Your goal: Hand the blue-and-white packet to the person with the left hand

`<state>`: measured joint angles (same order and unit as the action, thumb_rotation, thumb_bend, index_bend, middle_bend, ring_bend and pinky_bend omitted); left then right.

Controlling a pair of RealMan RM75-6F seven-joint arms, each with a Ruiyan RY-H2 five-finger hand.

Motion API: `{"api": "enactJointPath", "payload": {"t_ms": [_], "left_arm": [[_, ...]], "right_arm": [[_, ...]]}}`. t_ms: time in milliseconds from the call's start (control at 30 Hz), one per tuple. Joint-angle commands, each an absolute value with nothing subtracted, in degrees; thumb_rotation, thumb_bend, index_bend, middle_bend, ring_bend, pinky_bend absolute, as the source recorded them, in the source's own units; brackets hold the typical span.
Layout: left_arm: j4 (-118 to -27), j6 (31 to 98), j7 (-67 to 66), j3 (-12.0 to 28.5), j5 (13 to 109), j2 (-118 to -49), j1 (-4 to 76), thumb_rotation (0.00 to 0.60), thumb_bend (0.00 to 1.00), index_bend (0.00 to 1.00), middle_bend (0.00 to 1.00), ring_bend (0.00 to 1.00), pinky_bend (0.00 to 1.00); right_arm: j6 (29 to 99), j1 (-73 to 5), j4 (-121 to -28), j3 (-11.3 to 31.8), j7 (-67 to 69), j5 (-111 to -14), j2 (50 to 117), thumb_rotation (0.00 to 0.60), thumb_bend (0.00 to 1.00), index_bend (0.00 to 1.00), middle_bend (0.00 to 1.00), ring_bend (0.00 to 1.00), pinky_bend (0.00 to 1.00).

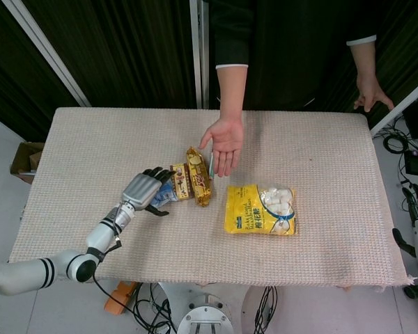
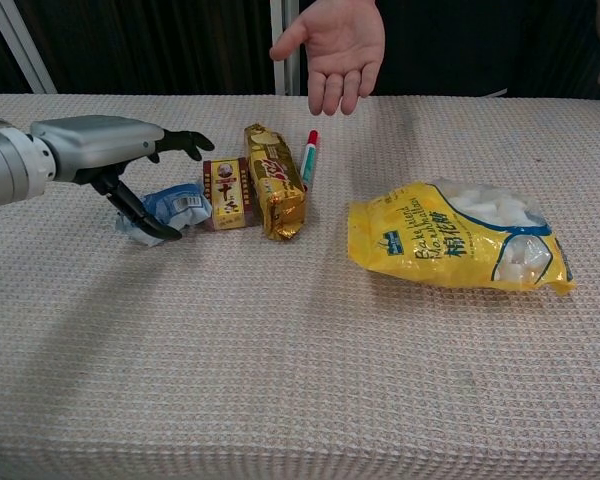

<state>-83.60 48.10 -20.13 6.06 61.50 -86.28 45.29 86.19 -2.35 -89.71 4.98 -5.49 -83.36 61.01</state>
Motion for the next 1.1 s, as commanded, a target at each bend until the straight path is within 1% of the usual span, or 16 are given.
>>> {"api": "enactJointPath", "payload": {"t_ms": [33, 133, 167, 200, 233, 267, 300, 467, 500, 567, 667, 733, 833, 933, 1000, 1100], "left_arm": [[-81.6, 47.9, -21.0, 5.5, 59.9, -87.7, 45.1, 0.398, 0.06, 0.05, 0.12, 0.08, 0.22], [-79.6, 48.3, -20.6, 5.7, 59.7, -89.0, 45.0, 0.406, 0.06, 0.06, 0.13, 0.09, 0.24], [-79.1, 48.1, -20.7, 5.7, 59.5, -89.3, 45.0, 0.432, 0.06, 0.07, 0.14, 0.11, 0.25], [-78.8, 48.1, -20.9, 5.7, 59.4, -89.5, 45.1, 0.477, 0.07, 0.08, 0.15, 0.12, 0.27], [-78.4, 48.2, -21.2, 5.6, 59.3, -89.7, 45.1, 0.536, 0.08, 0.10, 0.17, 0.15, 0.29], [-77.9, 48.6, -21.2, 5.7, 59.3, -90.2, 45.0, 0.581, 0.10, 0.14, 0.20, 0.18, 0.32], [-77.6, 48.9, -21.0, 5.8, 59.3, -90.6, 44.9, 0.598, 0.12, 0.17, 0.22, 0.20, 0.35], [-76.0, 49.4, -19.4, 5.7, 60.8, -92.4, 44.5, 0.600, 0.29, 0.38, 0.43, 0.37, 0.55], [-75.7, 50.1, -19.1, 5.7, 61.6, -92.7, 44.4, 0.600, 0.31, 0.42, 0.47, 0.40, 0.59], [-75.4, 52.0, -17.7, 5.9, 63.9, -93.2, 44.0, 0.600, 0.36, 0.53, 0.58, 0.50, 0.68], [-75.8, 54.8, -15.8, 5.9, 67.5, -92.9, 43.2, 0.600, 0.43, 0.67, 0.71, 0.62, 0.78], [-76.5, 56.5, -15.4, 5.5, 69.1, -92.0, 42.4, 0.600, 0.46, 0.73, 0.76, 0.67, 0.82], [-79.3, 60.1, -15.2, 5.7, 70.6, -89.2, 40.6, 0.600, 0.47, 0.74, 0.78, 0.69, 0.84], [-83.1, 65.4, -15.7, 7.1, 72.0, -84.1, 38.6, 0.600, 0.47, 0.74, 0.78, 0.69, 0.84], [-85.7, 68.6, -15.7, 9.1, 72.7, -80.3, 37.7, 0.600, 0.47, 0.75, 0.78, 0.69, 0.84], [-90.5, 69.4, -14.1, 13.4, 72.0, -76.3, 38.7, 0.600, 0.47, 0.75, 0.79, 0.70, 0.85]], "right_arm": [[86.1, -2.4, -89.6, 4.6, -5.8, -83.8, 61.4, 0.600, 0.21, 0.00, 0.00, 0.00, 0.00], [86.2, -2.5, -89.5, 4.6, -6.1, -84.1, 61.7, 0.600, 0.21, 0.00, 0.00, 0.00, 0.00], [86.0, -2.6, -89.4, 4.6, -6.1, -84.0, 61.9, 0.600, 0.21, 0.00, 0.00, 0.00, 0.00], [85.8, -2.6, -89.4, 4.5, -6.2, -83.9, 62.0, 0.600, 0.21, 0.00, 0.00, 0.00, 0.00], [85.5, -2.7, -89.3, 4.5, -6.2, -83.8, 62.1, 0.600, 0.21, 0.00, 0.00, 0.00, 0.00], [85.2, -2.8, -89.1, 4.4, -6.2, -83.7, 62.3, 0.600, 0.21, 0.00, 0.00, 0.00, 0.00], [85.1, -2.9, -88.9, 4.4, -6.2, -83.7, 62.5, 0.600, 0.21, 0.00, 0.00, 0.00, 0.00], [84.8, -2.9, -88.1, 4.5, -5.8, -83.2, 62.9, 0.600, 0.21, 0.00, 0.00, 0.00, 0.00], [84.9, -2.8, -88.0, 4.5, -5.7, -83.2, 62.9, 0.600, 0.21, 0.00, 0.00, 0.00, 0.00], [85.2, -2.7, -88.0, 4.6, -5.6, -83.1, 62.8, 0.600, 0.21, 0.00, 0.00, 0.00, 0.00], [85.2, -2.6, -87.9, 4.7, -5.3, -82.9, 62.6, 0.600, 0.21, 0.00, 0.00, 0.00, 0.00], [85.1, -2.6, -87.8, 4.7, -5.0, -82.6, 62.6, 0.600, 0.21, 0.00, 0.00, 0.00, 0.00], [85.1, -2.6, -87.5, 4.7, -4.7, -82.6, 62.7, 0.600, 0.21, 0.00, 0.00, 0.00, 0.00], [85.0, -2.6, -87.4, 4.8, -4.4, -82.6, 62.7, 0.600, 0.21, 0.00, 0.00, 0.00, 0.00], [85.1, -2.7, -87.4, 4.8, -4.4, -82.7, 62.6, 0.600, 0.21, 0.00, 0.00, 0.00, 0.00], [85.2, -2.7, -87.6, 5.0, -4.5, -82.7, 62.4, 0.600, 0.21, 0.00, 0.00, 0.00, 0.00]]}}
